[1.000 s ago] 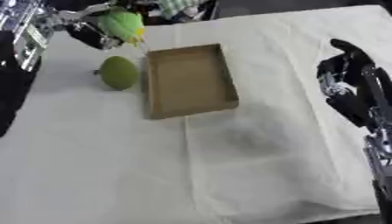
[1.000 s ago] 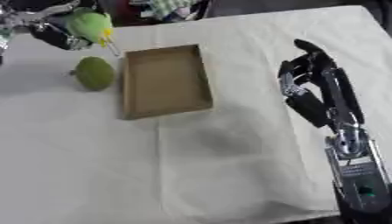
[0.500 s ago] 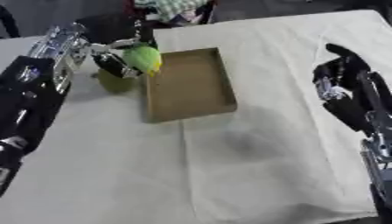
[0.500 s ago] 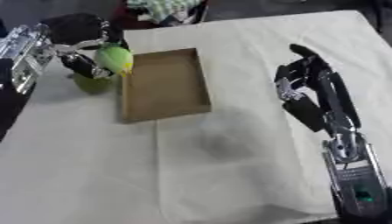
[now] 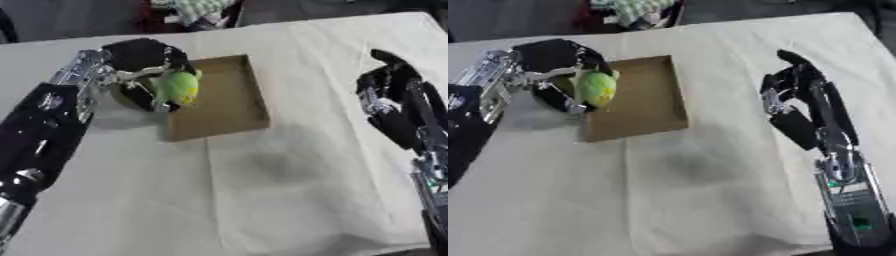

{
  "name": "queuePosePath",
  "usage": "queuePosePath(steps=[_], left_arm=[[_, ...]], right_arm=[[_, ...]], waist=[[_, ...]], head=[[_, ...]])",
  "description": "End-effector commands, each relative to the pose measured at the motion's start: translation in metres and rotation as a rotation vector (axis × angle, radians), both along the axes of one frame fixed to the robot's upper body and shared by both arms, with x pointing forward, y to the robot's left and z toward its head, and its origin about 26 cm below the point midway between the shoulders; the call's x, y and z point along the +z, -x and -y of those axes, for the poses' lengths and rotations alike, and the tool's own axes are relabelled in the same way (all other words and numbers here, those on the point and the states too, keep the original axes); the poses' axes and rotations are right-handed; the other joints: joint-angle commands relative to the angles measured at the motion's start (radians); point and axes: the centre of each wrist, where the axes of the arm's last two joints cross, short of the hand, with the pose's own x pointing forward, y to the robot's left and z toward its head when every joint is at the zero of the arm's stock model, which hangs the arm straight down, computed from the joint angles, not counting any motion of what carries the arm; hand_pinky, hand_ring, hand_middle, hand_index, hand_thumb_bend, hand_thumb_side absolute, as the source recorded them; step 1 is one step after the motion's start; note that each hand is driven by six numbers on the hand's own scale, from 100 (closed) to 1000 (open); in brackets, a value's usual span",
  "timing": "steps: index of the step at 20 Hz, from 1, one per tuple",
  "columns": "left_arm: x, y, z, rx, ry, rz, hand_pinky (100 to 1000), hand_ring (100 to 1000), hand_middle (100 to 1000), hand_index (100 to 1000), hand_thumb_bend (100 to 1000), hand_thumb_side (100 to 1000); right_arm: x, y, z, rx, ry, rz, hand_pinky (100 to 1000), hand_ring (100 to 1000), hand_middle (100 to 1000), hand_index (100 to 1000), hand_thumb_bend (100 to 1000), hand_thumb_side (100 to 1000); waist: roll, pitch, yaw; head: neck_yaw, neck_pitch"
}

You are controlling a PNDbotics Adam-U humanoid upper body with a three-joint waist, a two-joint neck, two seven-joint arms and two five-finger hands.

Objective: Pick up objects on the table and place them in the box.

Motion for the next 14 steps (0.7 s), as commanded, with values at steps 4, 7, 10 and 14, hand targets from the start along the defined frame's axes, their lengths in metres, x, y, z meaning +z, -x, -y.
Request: queuePosePath(steps=[4, 7, 10, 14], left_arm=[[0.023, 0.004, -0.001, -0.027, 0.100, 0.075, 752, 800, 834, 938, 613, 690], [0.034, 0.007, -0.006, -0.028, 0.169, 0.111, 755, 798, 834, 935, 611, 709], [0.047, 0.011, -0.015, -0.011, 0.226, 0.147, 748, 776, 813, 929, 591, 687], [0.063, 0.015, -0.039, 0.060, 0.243, 0.157, 739, 763, 798, 927, 548, 649]], right_arm=[[0.006, -0.001, 0.000, 0.007, -0.001, 0.016, 512, 580, 576, 914, 100, 590], [0.006, -0.001, 0.000, 0.007, 0.000, 0.015, 512, 580, 576, 914, 100, 590], [0.005, -0.001, 0.000, 0.005, 0.001, 0.014, 513, 580, 576, 914, 100, 588], [0.005, -0.001, 0.002, 0.001, 0.003, 0.013, 512, 579, 575, 913, 100, 587]], waist=[[-0.003, -0.016, 0.002], [-0.003, -0.015, 0.005], [-0.004, -0.016, 0.008], [-0.004, -0.016, 0.015]], head=[[-0.008, -0.017], [-0.010, -0.017], [-0.012, -0.018], [-0.016, -0.021]])
